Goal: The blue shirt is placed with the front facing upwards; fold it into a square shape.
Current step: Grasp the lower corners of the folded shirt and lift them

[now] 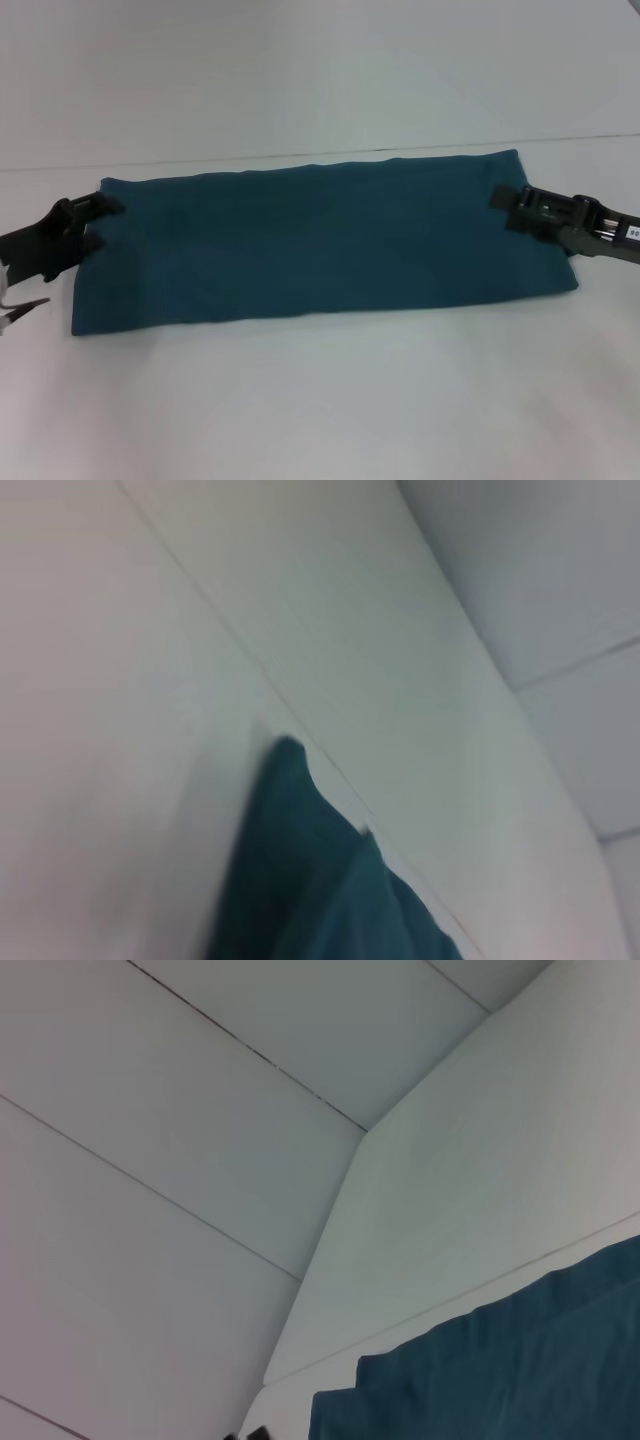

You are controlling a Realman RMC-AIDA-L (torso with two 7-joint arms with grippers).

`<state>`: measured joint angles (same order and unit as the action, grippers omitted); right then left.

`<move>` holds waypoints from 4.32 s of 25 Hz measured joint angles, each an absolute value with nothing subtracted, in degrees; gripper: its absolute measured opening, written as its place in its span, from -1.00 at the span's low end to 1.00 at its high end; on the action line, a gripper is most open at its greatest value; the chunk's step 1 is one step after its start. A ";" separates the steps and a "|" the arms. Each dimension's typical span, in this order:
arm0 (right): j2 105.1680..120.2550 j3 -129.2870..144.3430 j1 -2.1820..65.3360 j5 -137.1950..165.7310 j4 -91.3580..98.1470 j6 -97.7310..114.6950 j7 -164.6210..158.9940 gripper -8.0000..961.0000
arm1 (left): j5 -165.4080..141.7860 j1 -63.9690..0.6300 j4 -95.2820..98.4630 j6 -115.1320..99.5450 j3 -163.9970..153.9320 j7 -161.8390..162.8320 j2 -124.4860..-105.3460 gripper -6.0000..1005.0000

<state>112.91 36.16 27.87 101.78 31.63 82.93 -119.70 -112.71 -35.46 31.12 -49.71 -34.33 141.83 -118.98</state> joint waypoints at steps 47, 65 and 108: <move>113.40 36.14 28.41 101.78 31.10 82.54 -120.15 0.88 | -112.76 -45.77 20.33 -20.57 -45.00 130.38 -120.40 0.26; 113.33 36.30 28.61 101.78 30.39 82.25 -120.19 0.88 | -112.46 -42.07 26.92 -28.35 -48.26 129.83 -121.20 0.26; 107.46 36.39 34.31 130.29 42.86 83.10 -137.18 0.88 | -120.08 -28.40 45.09 -84.22 -27.20 142.39 -117.46 0.26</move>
